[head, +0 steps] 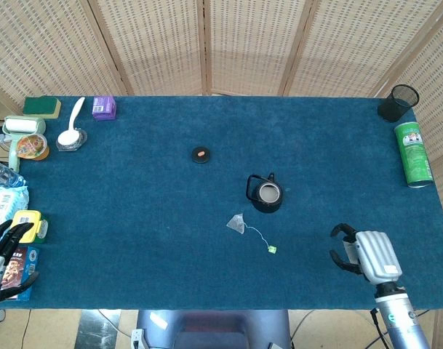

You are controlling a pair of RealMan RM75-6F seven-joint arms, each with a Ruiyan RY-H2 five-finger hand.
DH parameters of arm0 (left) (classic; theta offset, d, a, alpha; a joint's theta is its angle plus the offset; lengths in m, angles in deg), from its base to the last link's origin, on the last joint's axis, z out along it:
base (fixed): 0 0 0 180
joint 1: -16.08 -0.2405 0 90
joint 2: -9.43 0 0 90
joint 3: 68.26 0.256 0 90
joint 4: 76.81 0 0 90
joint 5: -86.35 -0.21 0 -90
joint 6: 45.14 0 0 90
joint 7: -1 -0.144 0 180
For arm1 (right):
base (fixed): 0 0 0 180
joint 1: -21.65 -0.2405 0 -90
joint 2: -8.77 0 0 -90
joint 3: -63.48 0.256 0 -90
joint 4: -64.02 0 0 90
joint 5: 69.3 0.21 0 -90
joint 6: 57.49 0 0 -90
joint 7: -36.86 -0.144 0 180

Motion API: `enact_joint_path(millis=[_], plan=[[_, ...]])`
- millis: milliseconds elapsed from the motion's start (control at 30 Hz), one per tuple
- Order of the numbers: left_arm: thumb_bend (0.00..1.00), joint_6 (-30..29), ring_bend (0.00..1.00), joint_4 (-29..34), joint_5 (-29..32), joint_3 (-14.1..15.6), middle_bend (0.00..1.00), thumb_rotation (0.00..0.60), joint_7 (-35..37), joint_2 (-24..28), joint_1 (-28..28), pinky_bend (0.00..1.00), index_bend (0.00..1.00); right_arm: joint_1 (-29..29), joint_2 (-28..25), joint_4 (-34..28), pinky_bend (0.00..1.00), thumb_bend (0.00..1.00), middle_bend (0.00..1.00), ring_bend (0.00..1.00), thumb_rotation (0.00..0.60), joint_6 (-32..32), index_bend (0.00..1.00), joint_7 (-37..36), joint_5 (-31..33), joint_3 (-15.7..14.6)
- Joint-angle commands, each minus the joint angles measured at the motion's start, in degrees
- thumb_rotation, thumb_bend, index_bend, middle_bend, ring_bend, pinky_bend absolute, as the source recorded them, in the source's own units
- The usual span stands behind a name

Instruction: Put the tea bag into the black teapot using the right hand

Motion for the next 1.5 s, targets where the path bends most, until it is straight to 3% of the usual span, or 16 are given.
enact_joint_path(millis=[33, 333, 600, 1000, 1500], plan=[[0.27, 0.65, 0.00, -0.13, 0.44, -0.46, 0.14, 0.600, 0.03, 0.07, 0.60, 0.10, 0.08, -3.94, 1.13, -2.70, 1.00, 0.34, 1.00, 1.00, 0.600, -4.95, 0.44, 3.16, 4.33, 1.84], [0.27, 3.11, 0.00, -0.49, 1.49, -1.84, 0.14, 0.600, -0.15, -0.44, 2.87, 0.10, 0.08, -10.86, 7.76, -2.83, 1.00, 0.34, 1.00, 1.00, 0.600, -11.79, 0.45, 12.65, 16.41, 2.99], [0.27, 4.59, 0.00, -1.57, 2.37, -2.16, 0.14, 0.600, 0.54, -1.38, 3.91, 0.10, 0.08, -14.29, 14.62, 0.37, 1.00, 0.34, 1.00, 1.00, 0.600, -11.02, 0.45, 19.79, 24.39, 2.34], [0.27, 4.97, 0.00, -2.85, 3.05, -1.84, 0.14, 0.600, 1.50, -1.84, 3.98, 0.10, 0.08, -17.13, 21.68, 5.99, 1.00, 0.34, 1.00, 1.00, 0.600, -10.24, 0.47, 23.63, 30.60, 1.21], [0.27, 4.93, 0.00, -4.48, 3.33, -1.43, 0.14, 0.600, 3.28, -2.10, 3.89, 0.10, 0.08, -19.11, 26.01, 9.48, 1.00, 0.35, 1.00, 1.00, 0.600, -8.23, 0.47, 25.95, 34.91, 1.23]])
